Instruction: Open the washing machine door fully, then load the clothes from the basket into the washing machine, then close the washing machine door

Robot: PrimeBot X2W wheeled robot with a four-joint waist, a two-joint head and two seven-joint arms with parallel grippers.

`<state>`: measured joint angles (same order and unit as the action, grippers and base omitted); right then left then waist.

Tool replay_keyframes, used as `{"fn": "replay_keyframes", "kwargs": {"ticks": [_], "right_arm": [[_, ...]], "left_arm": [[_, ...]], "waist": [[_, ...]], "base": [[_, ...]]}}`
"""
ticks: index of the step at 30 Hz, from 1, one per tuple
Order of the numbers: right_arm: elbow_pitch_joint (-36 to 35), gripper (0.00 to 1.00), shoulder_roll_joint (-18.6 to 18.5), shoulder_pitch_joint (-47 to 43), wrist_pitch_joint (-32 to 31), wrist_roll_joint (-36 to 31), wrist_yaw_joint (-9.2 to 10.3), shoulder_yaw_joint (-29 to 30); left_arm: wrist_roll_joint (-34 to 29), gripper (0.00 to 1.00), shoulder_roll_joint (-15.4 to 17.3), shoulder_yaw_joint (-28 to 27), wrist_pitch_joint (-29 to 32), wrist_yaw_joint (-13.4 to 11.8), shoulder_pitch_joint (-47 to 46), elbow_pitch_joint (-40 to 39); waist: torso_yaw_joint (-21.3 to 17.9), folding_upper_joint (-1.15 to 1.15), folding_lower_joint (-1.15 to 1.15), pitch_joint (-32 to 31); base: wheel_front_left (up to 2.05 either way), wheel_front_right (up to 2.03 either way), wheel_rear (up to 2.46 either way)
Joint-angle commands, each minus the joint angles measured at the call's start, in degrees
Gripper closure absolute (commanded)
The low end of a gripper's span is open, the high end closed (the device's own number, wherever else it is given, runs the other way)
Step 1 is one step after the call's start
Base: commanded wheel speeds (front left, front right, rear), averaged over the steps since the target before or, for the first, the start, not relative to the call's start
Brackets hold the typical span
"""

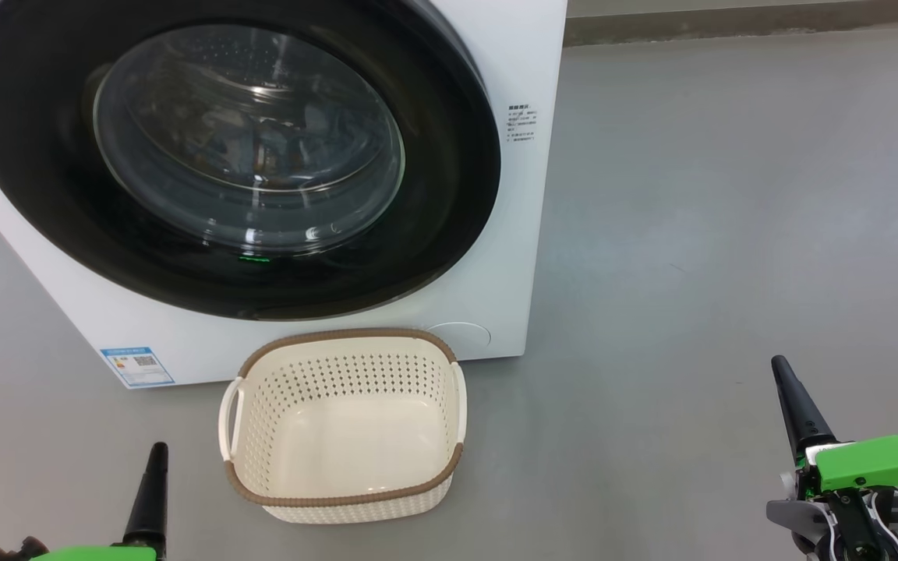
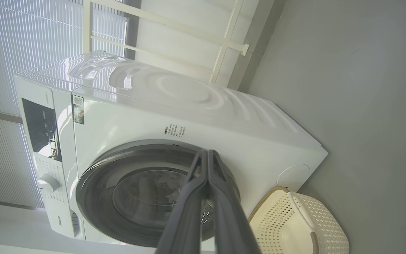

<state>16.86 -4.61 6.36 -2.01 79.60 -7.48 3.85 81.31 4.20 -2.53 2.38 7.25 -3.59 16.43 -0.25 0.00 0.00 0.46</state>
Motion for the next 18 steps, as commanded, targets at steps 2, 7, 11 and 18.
{"fn": "replay_keyframes", "kwargs": {"ticks": [2, 7, 11, 18], "right_arm": [[-1.9, 1.00, -0.2, 0.8, -0.6, 2.1, -0.04, -0.5], [-2.0, 1.00, 0.2, 0.6, -1.4, 4.8, -0.03, 0.1], [-2.2, 1.00, 0.5, 0.5, -2.1, 6.9, -0.03, 0.6], [-2.4, 1.00, 0.9, 0.3, -3.3, 10.7, -0.02, 1.5]], "left_arm": [[1.8, 1.00, 0.2, -2.0, 0.7, 0.2, -2.6, -1.8], [4.0, 1.00, -0.1, -2.5, 1.5, 0.2, -2.7, -1.8], [5.8, 1.00, -0.4, -2.9, 2.2, 0.2, -2.8, -1.8], [8.9, 1.00, -0.9, -3.6, 3.4, 0.2, -2.9, -1.9]], "waist": [[0.0, 0.00, 0.00, 0.0], [0.1, 0.00, 0.00, -0.1], [0.1, 0.00, 0.00, -0.2], [0.2, 0.00, 0.00, -0.3]], "base": [[0.00, 0.00, 0.00], [0.00, 0.00, 0.00], [0.00, 0.00, 0.00], [0.00, 0.00, 0.00]]}}
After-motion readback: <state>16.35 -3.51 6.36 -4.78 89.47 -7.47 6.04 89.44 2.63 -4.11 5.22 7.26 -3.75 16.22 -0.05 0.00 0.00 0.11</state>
